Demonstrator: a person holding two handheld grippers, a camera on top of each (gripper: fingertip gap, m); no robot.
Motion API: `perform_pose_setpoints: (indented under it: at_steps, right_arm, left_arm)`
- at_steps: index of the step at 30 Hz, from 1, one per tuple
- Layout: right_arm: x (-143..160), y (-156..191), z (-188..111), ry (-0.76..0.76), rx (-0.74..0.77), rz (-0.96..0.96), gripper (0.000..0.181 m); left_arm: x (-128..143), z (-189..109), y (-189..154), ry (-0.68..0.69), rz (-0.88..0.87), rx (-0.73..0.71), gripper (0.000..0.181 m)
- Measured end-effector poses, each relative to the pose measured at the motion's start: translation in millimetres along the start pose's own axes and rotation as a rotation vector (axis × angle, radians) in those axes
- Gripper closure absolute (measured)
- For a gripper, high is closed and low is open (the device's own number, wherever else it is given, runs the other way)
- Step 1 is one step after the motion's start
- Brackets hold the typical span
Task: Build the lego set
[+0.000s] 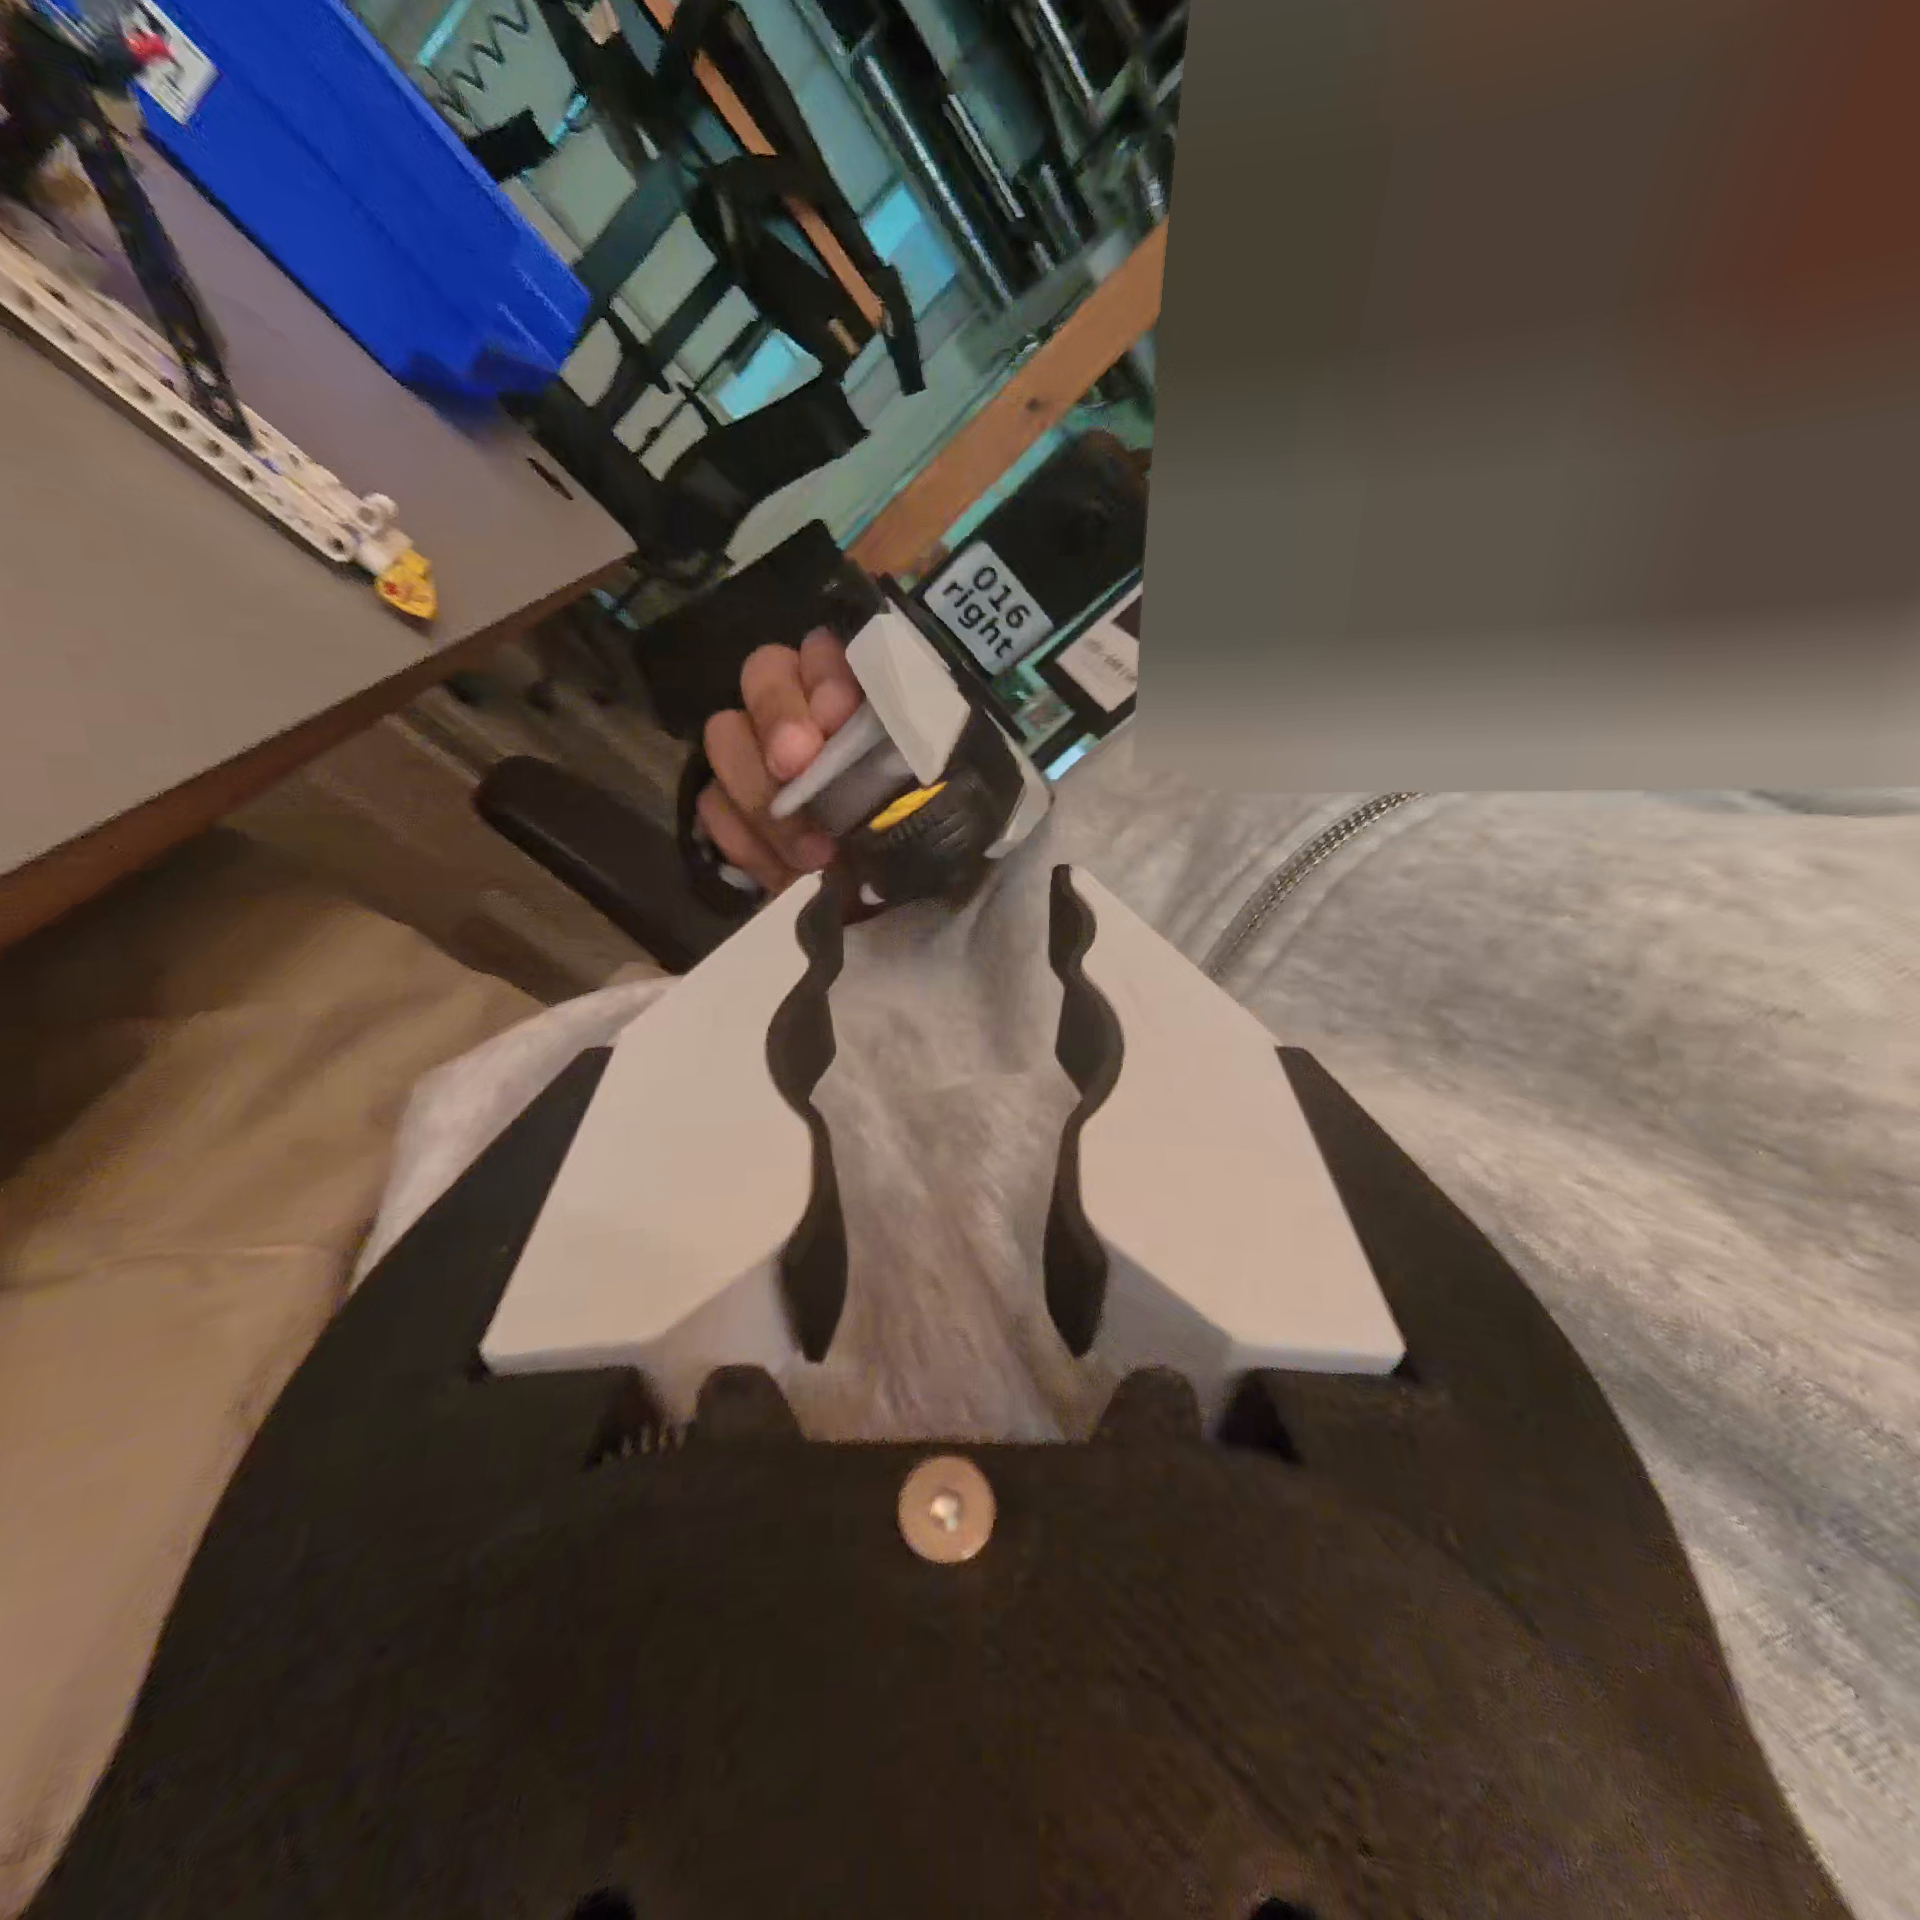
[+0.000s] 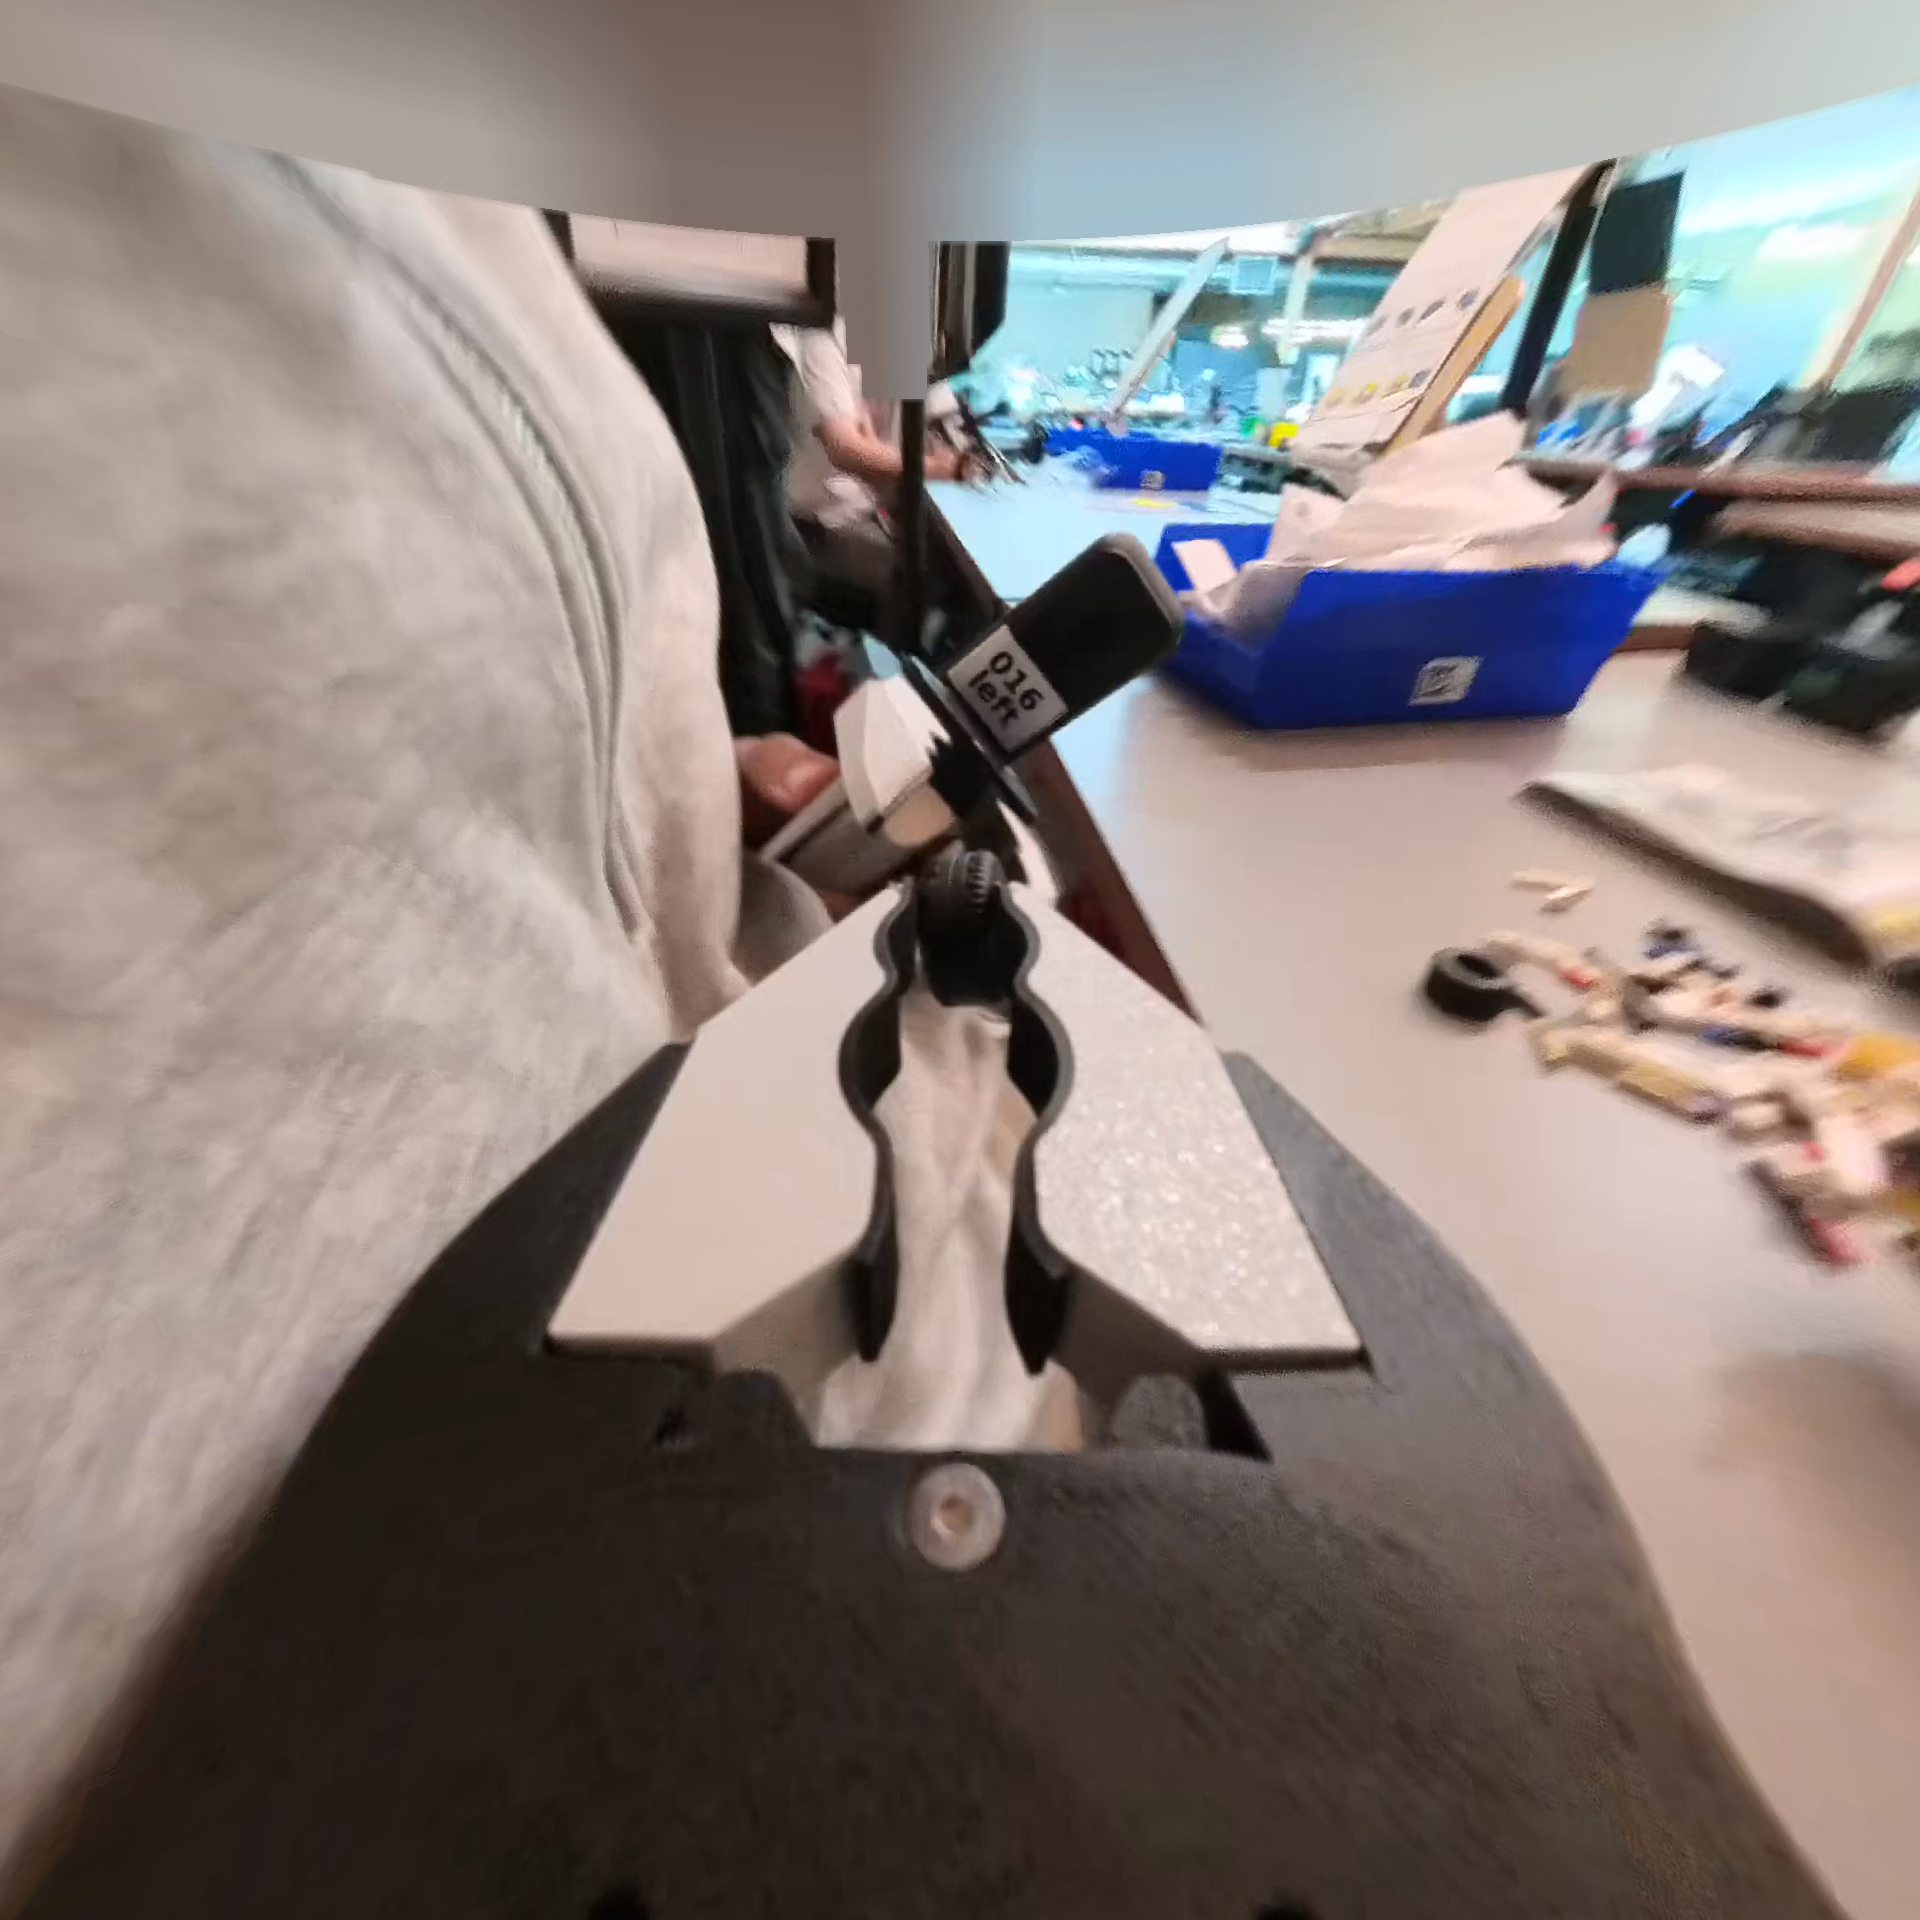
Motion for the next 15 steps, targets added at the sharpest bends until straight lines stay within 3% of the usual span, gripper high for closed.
perform_pose_setpoints:
  at_steps: [5, 11, 15]
  right_arm:
    - [-4.1, 4.1, 9.5, 0.129, 0.047, -0.282, 0.169]
    - [-4.6, 11.9, 12.2, 0.134, 0.017, -0.348, 0.159]
    - [-3.4, 7.2, 8.1, 0.081, 0.014, -0.230, 0.147]
  left_arm:
    - [2.3, 7.5, -6.0, 0.025, -0.023, 0.046, 0.141]
    - [2.7, 10.8, -7.6, 0.024, -0.033, 0.043, 0.151]
    - [-4.6, 7.1, -3.1, -0.035, -0.056, 0.033, 0.152]
Point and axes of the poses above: each gripper's, where its closed fingertips meet, z out along the fingers, x out of its underside, y = z × x across the jaws, the point moved 3 cm from there along -z, back along the fingers, and after that the axes turned 13 degrees about -x, right-handed, at the moved point
